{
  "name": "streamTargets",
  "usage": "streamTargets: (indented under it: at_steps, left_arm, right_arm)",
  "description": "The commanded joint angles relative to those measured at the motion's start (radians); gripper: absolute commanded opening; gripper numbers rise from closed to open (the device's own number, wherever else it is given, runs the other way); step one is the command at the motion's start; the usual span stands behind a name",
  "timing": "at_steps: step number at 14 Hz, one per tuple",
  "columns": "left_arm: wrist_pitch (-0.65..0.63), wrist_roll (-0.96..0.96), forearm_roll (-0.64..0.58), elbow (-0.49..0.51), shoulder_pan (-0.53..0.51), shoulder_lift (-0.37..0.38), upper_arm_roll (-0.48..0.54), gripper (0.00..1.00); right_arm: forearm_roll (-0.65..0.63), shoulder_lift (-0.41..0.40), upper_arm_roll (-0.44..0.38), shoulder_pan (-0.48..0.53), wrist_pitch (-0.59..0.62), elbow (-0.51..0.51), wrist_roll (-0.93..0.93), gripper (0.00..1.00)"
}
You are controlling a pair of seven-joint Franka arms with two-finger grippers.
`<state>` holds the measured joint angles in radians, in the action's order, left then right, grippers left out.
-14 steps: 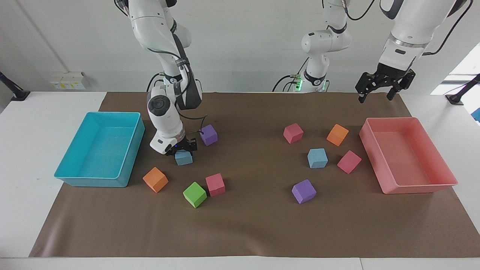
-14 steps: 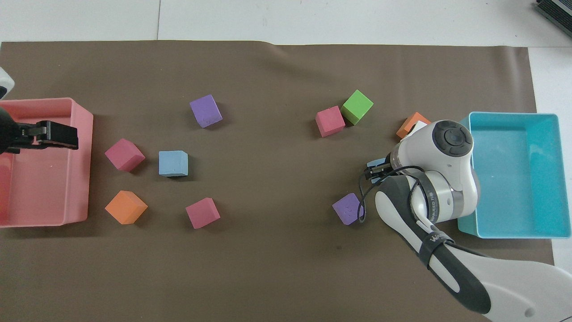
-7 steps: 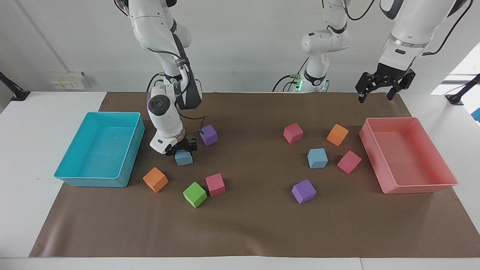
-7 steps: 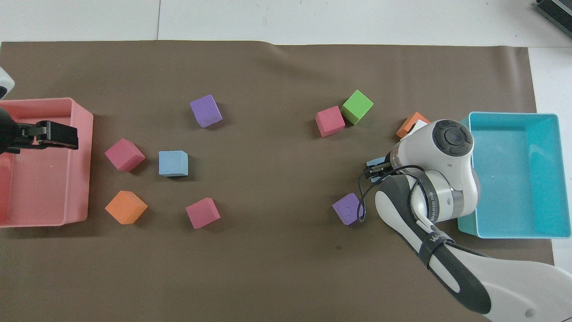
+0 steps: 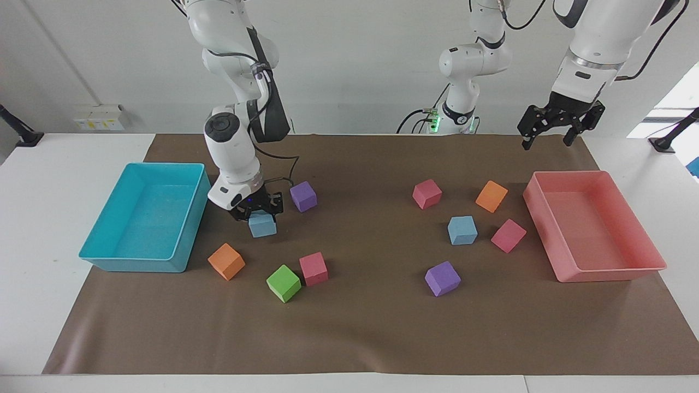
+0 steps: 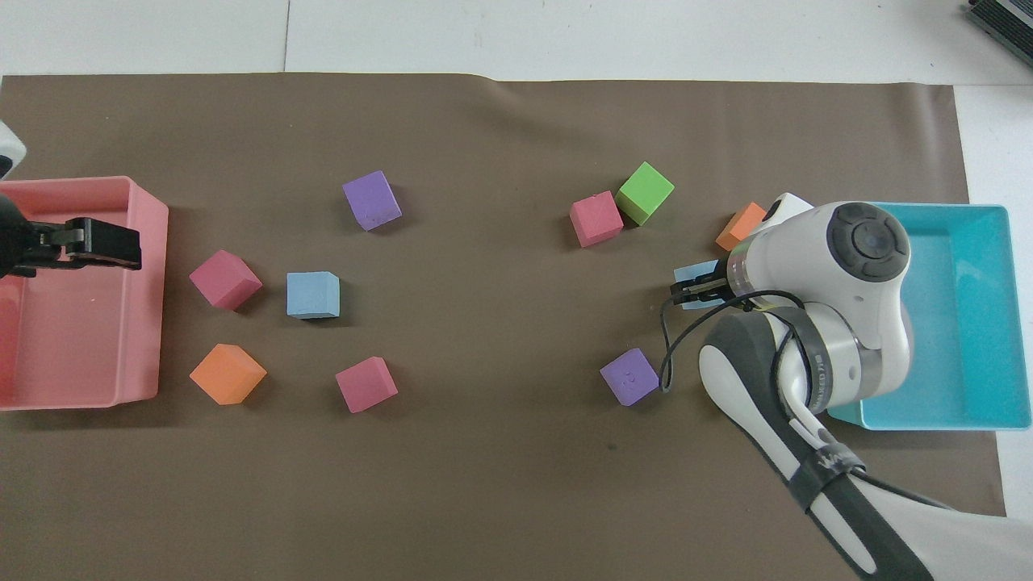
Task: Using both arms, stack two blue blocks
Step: 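Close the right gripper on the light-blue cube, then carry the light-blue cube with the right gripper toward the table centre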
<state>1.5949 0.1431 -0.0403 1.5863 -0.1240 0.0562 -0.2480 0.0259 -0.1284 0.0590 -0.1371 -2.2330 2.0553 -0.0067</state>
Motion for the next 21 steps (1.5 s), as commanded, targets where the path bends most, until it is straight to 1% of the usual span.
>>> streamTargets:
  at_steps: [1,3,4,6,8,9,12,17,19,21]
  left_arm:
    - [-0.016,-0.010,0.016,-0.002,-0.016,0.007,-0.005,1.00]
    - [-0.016,-0.010,0.016,-0.002,-0.014,0.007,-0.005,1.00]
    - [-0.016,-0.010,0.016,-0.002,-0.014,0.007,-0.005,1.00]
    - [-0.016,-0.008,0.016,-0.002,-0.013,0.008,-0.007,1.00]
    - [-0.016,-0.008,0.016,-0.002,-0.014,0.008,-0.005,1.00]
    - [-0.016,-0.008,0.016,-0.002,-0.016,0.008,-0.005,1.00]
    - [-0.018,-0.008,0.016,-0.002,-0.014,0.008,-0.005,1.00]
    - [-0.016,-0.008,0.016,-0.002,-0.016,0.008,-0.005,1.00]
    - [-0.018,-0.007,0.016,0.000,-0.014,0.008,-0.005,1.00]
    - [-0.013,-0.010,0.016,-0.002,-0.014,0.008,-0.005,1.00]
  right_arm:
    - [0.017,0.056,0.004,0.013,0.088,-0.020,-0.006,0.00]
    - [0.006,0.049,0.005,0.004,0.144,-0.073,0.045,0.00]
    - [0.002,0.043,0.007,-0.005,0.145,-0.087,0.074,0.00]
    - [0.000,0.033,0.007,-0.053,0.148,-0.115,0.147,0.00]
    - [0.000,0.003,0.007,-0.085,0.189,-0.182,0.212,0.00]
    - [0.000,-0.022,0.007,-0.111,0.219,-0.228,0.256,0.00]
    - [0.008,-0.095,0.007,-0.192,0.225,-0.317,0.388,0.00]
    - [-0.003,-0.181,0.007,-0.286,0.224,-0.392,0.531,0.00]
    - [-0.003,-0.227,0.007,-0.324,0.219,-0.432,0.566,0.00]
    - [-0.007,-0.282,0.005,-0.366,0.190,-0.457,0.625,0.00]
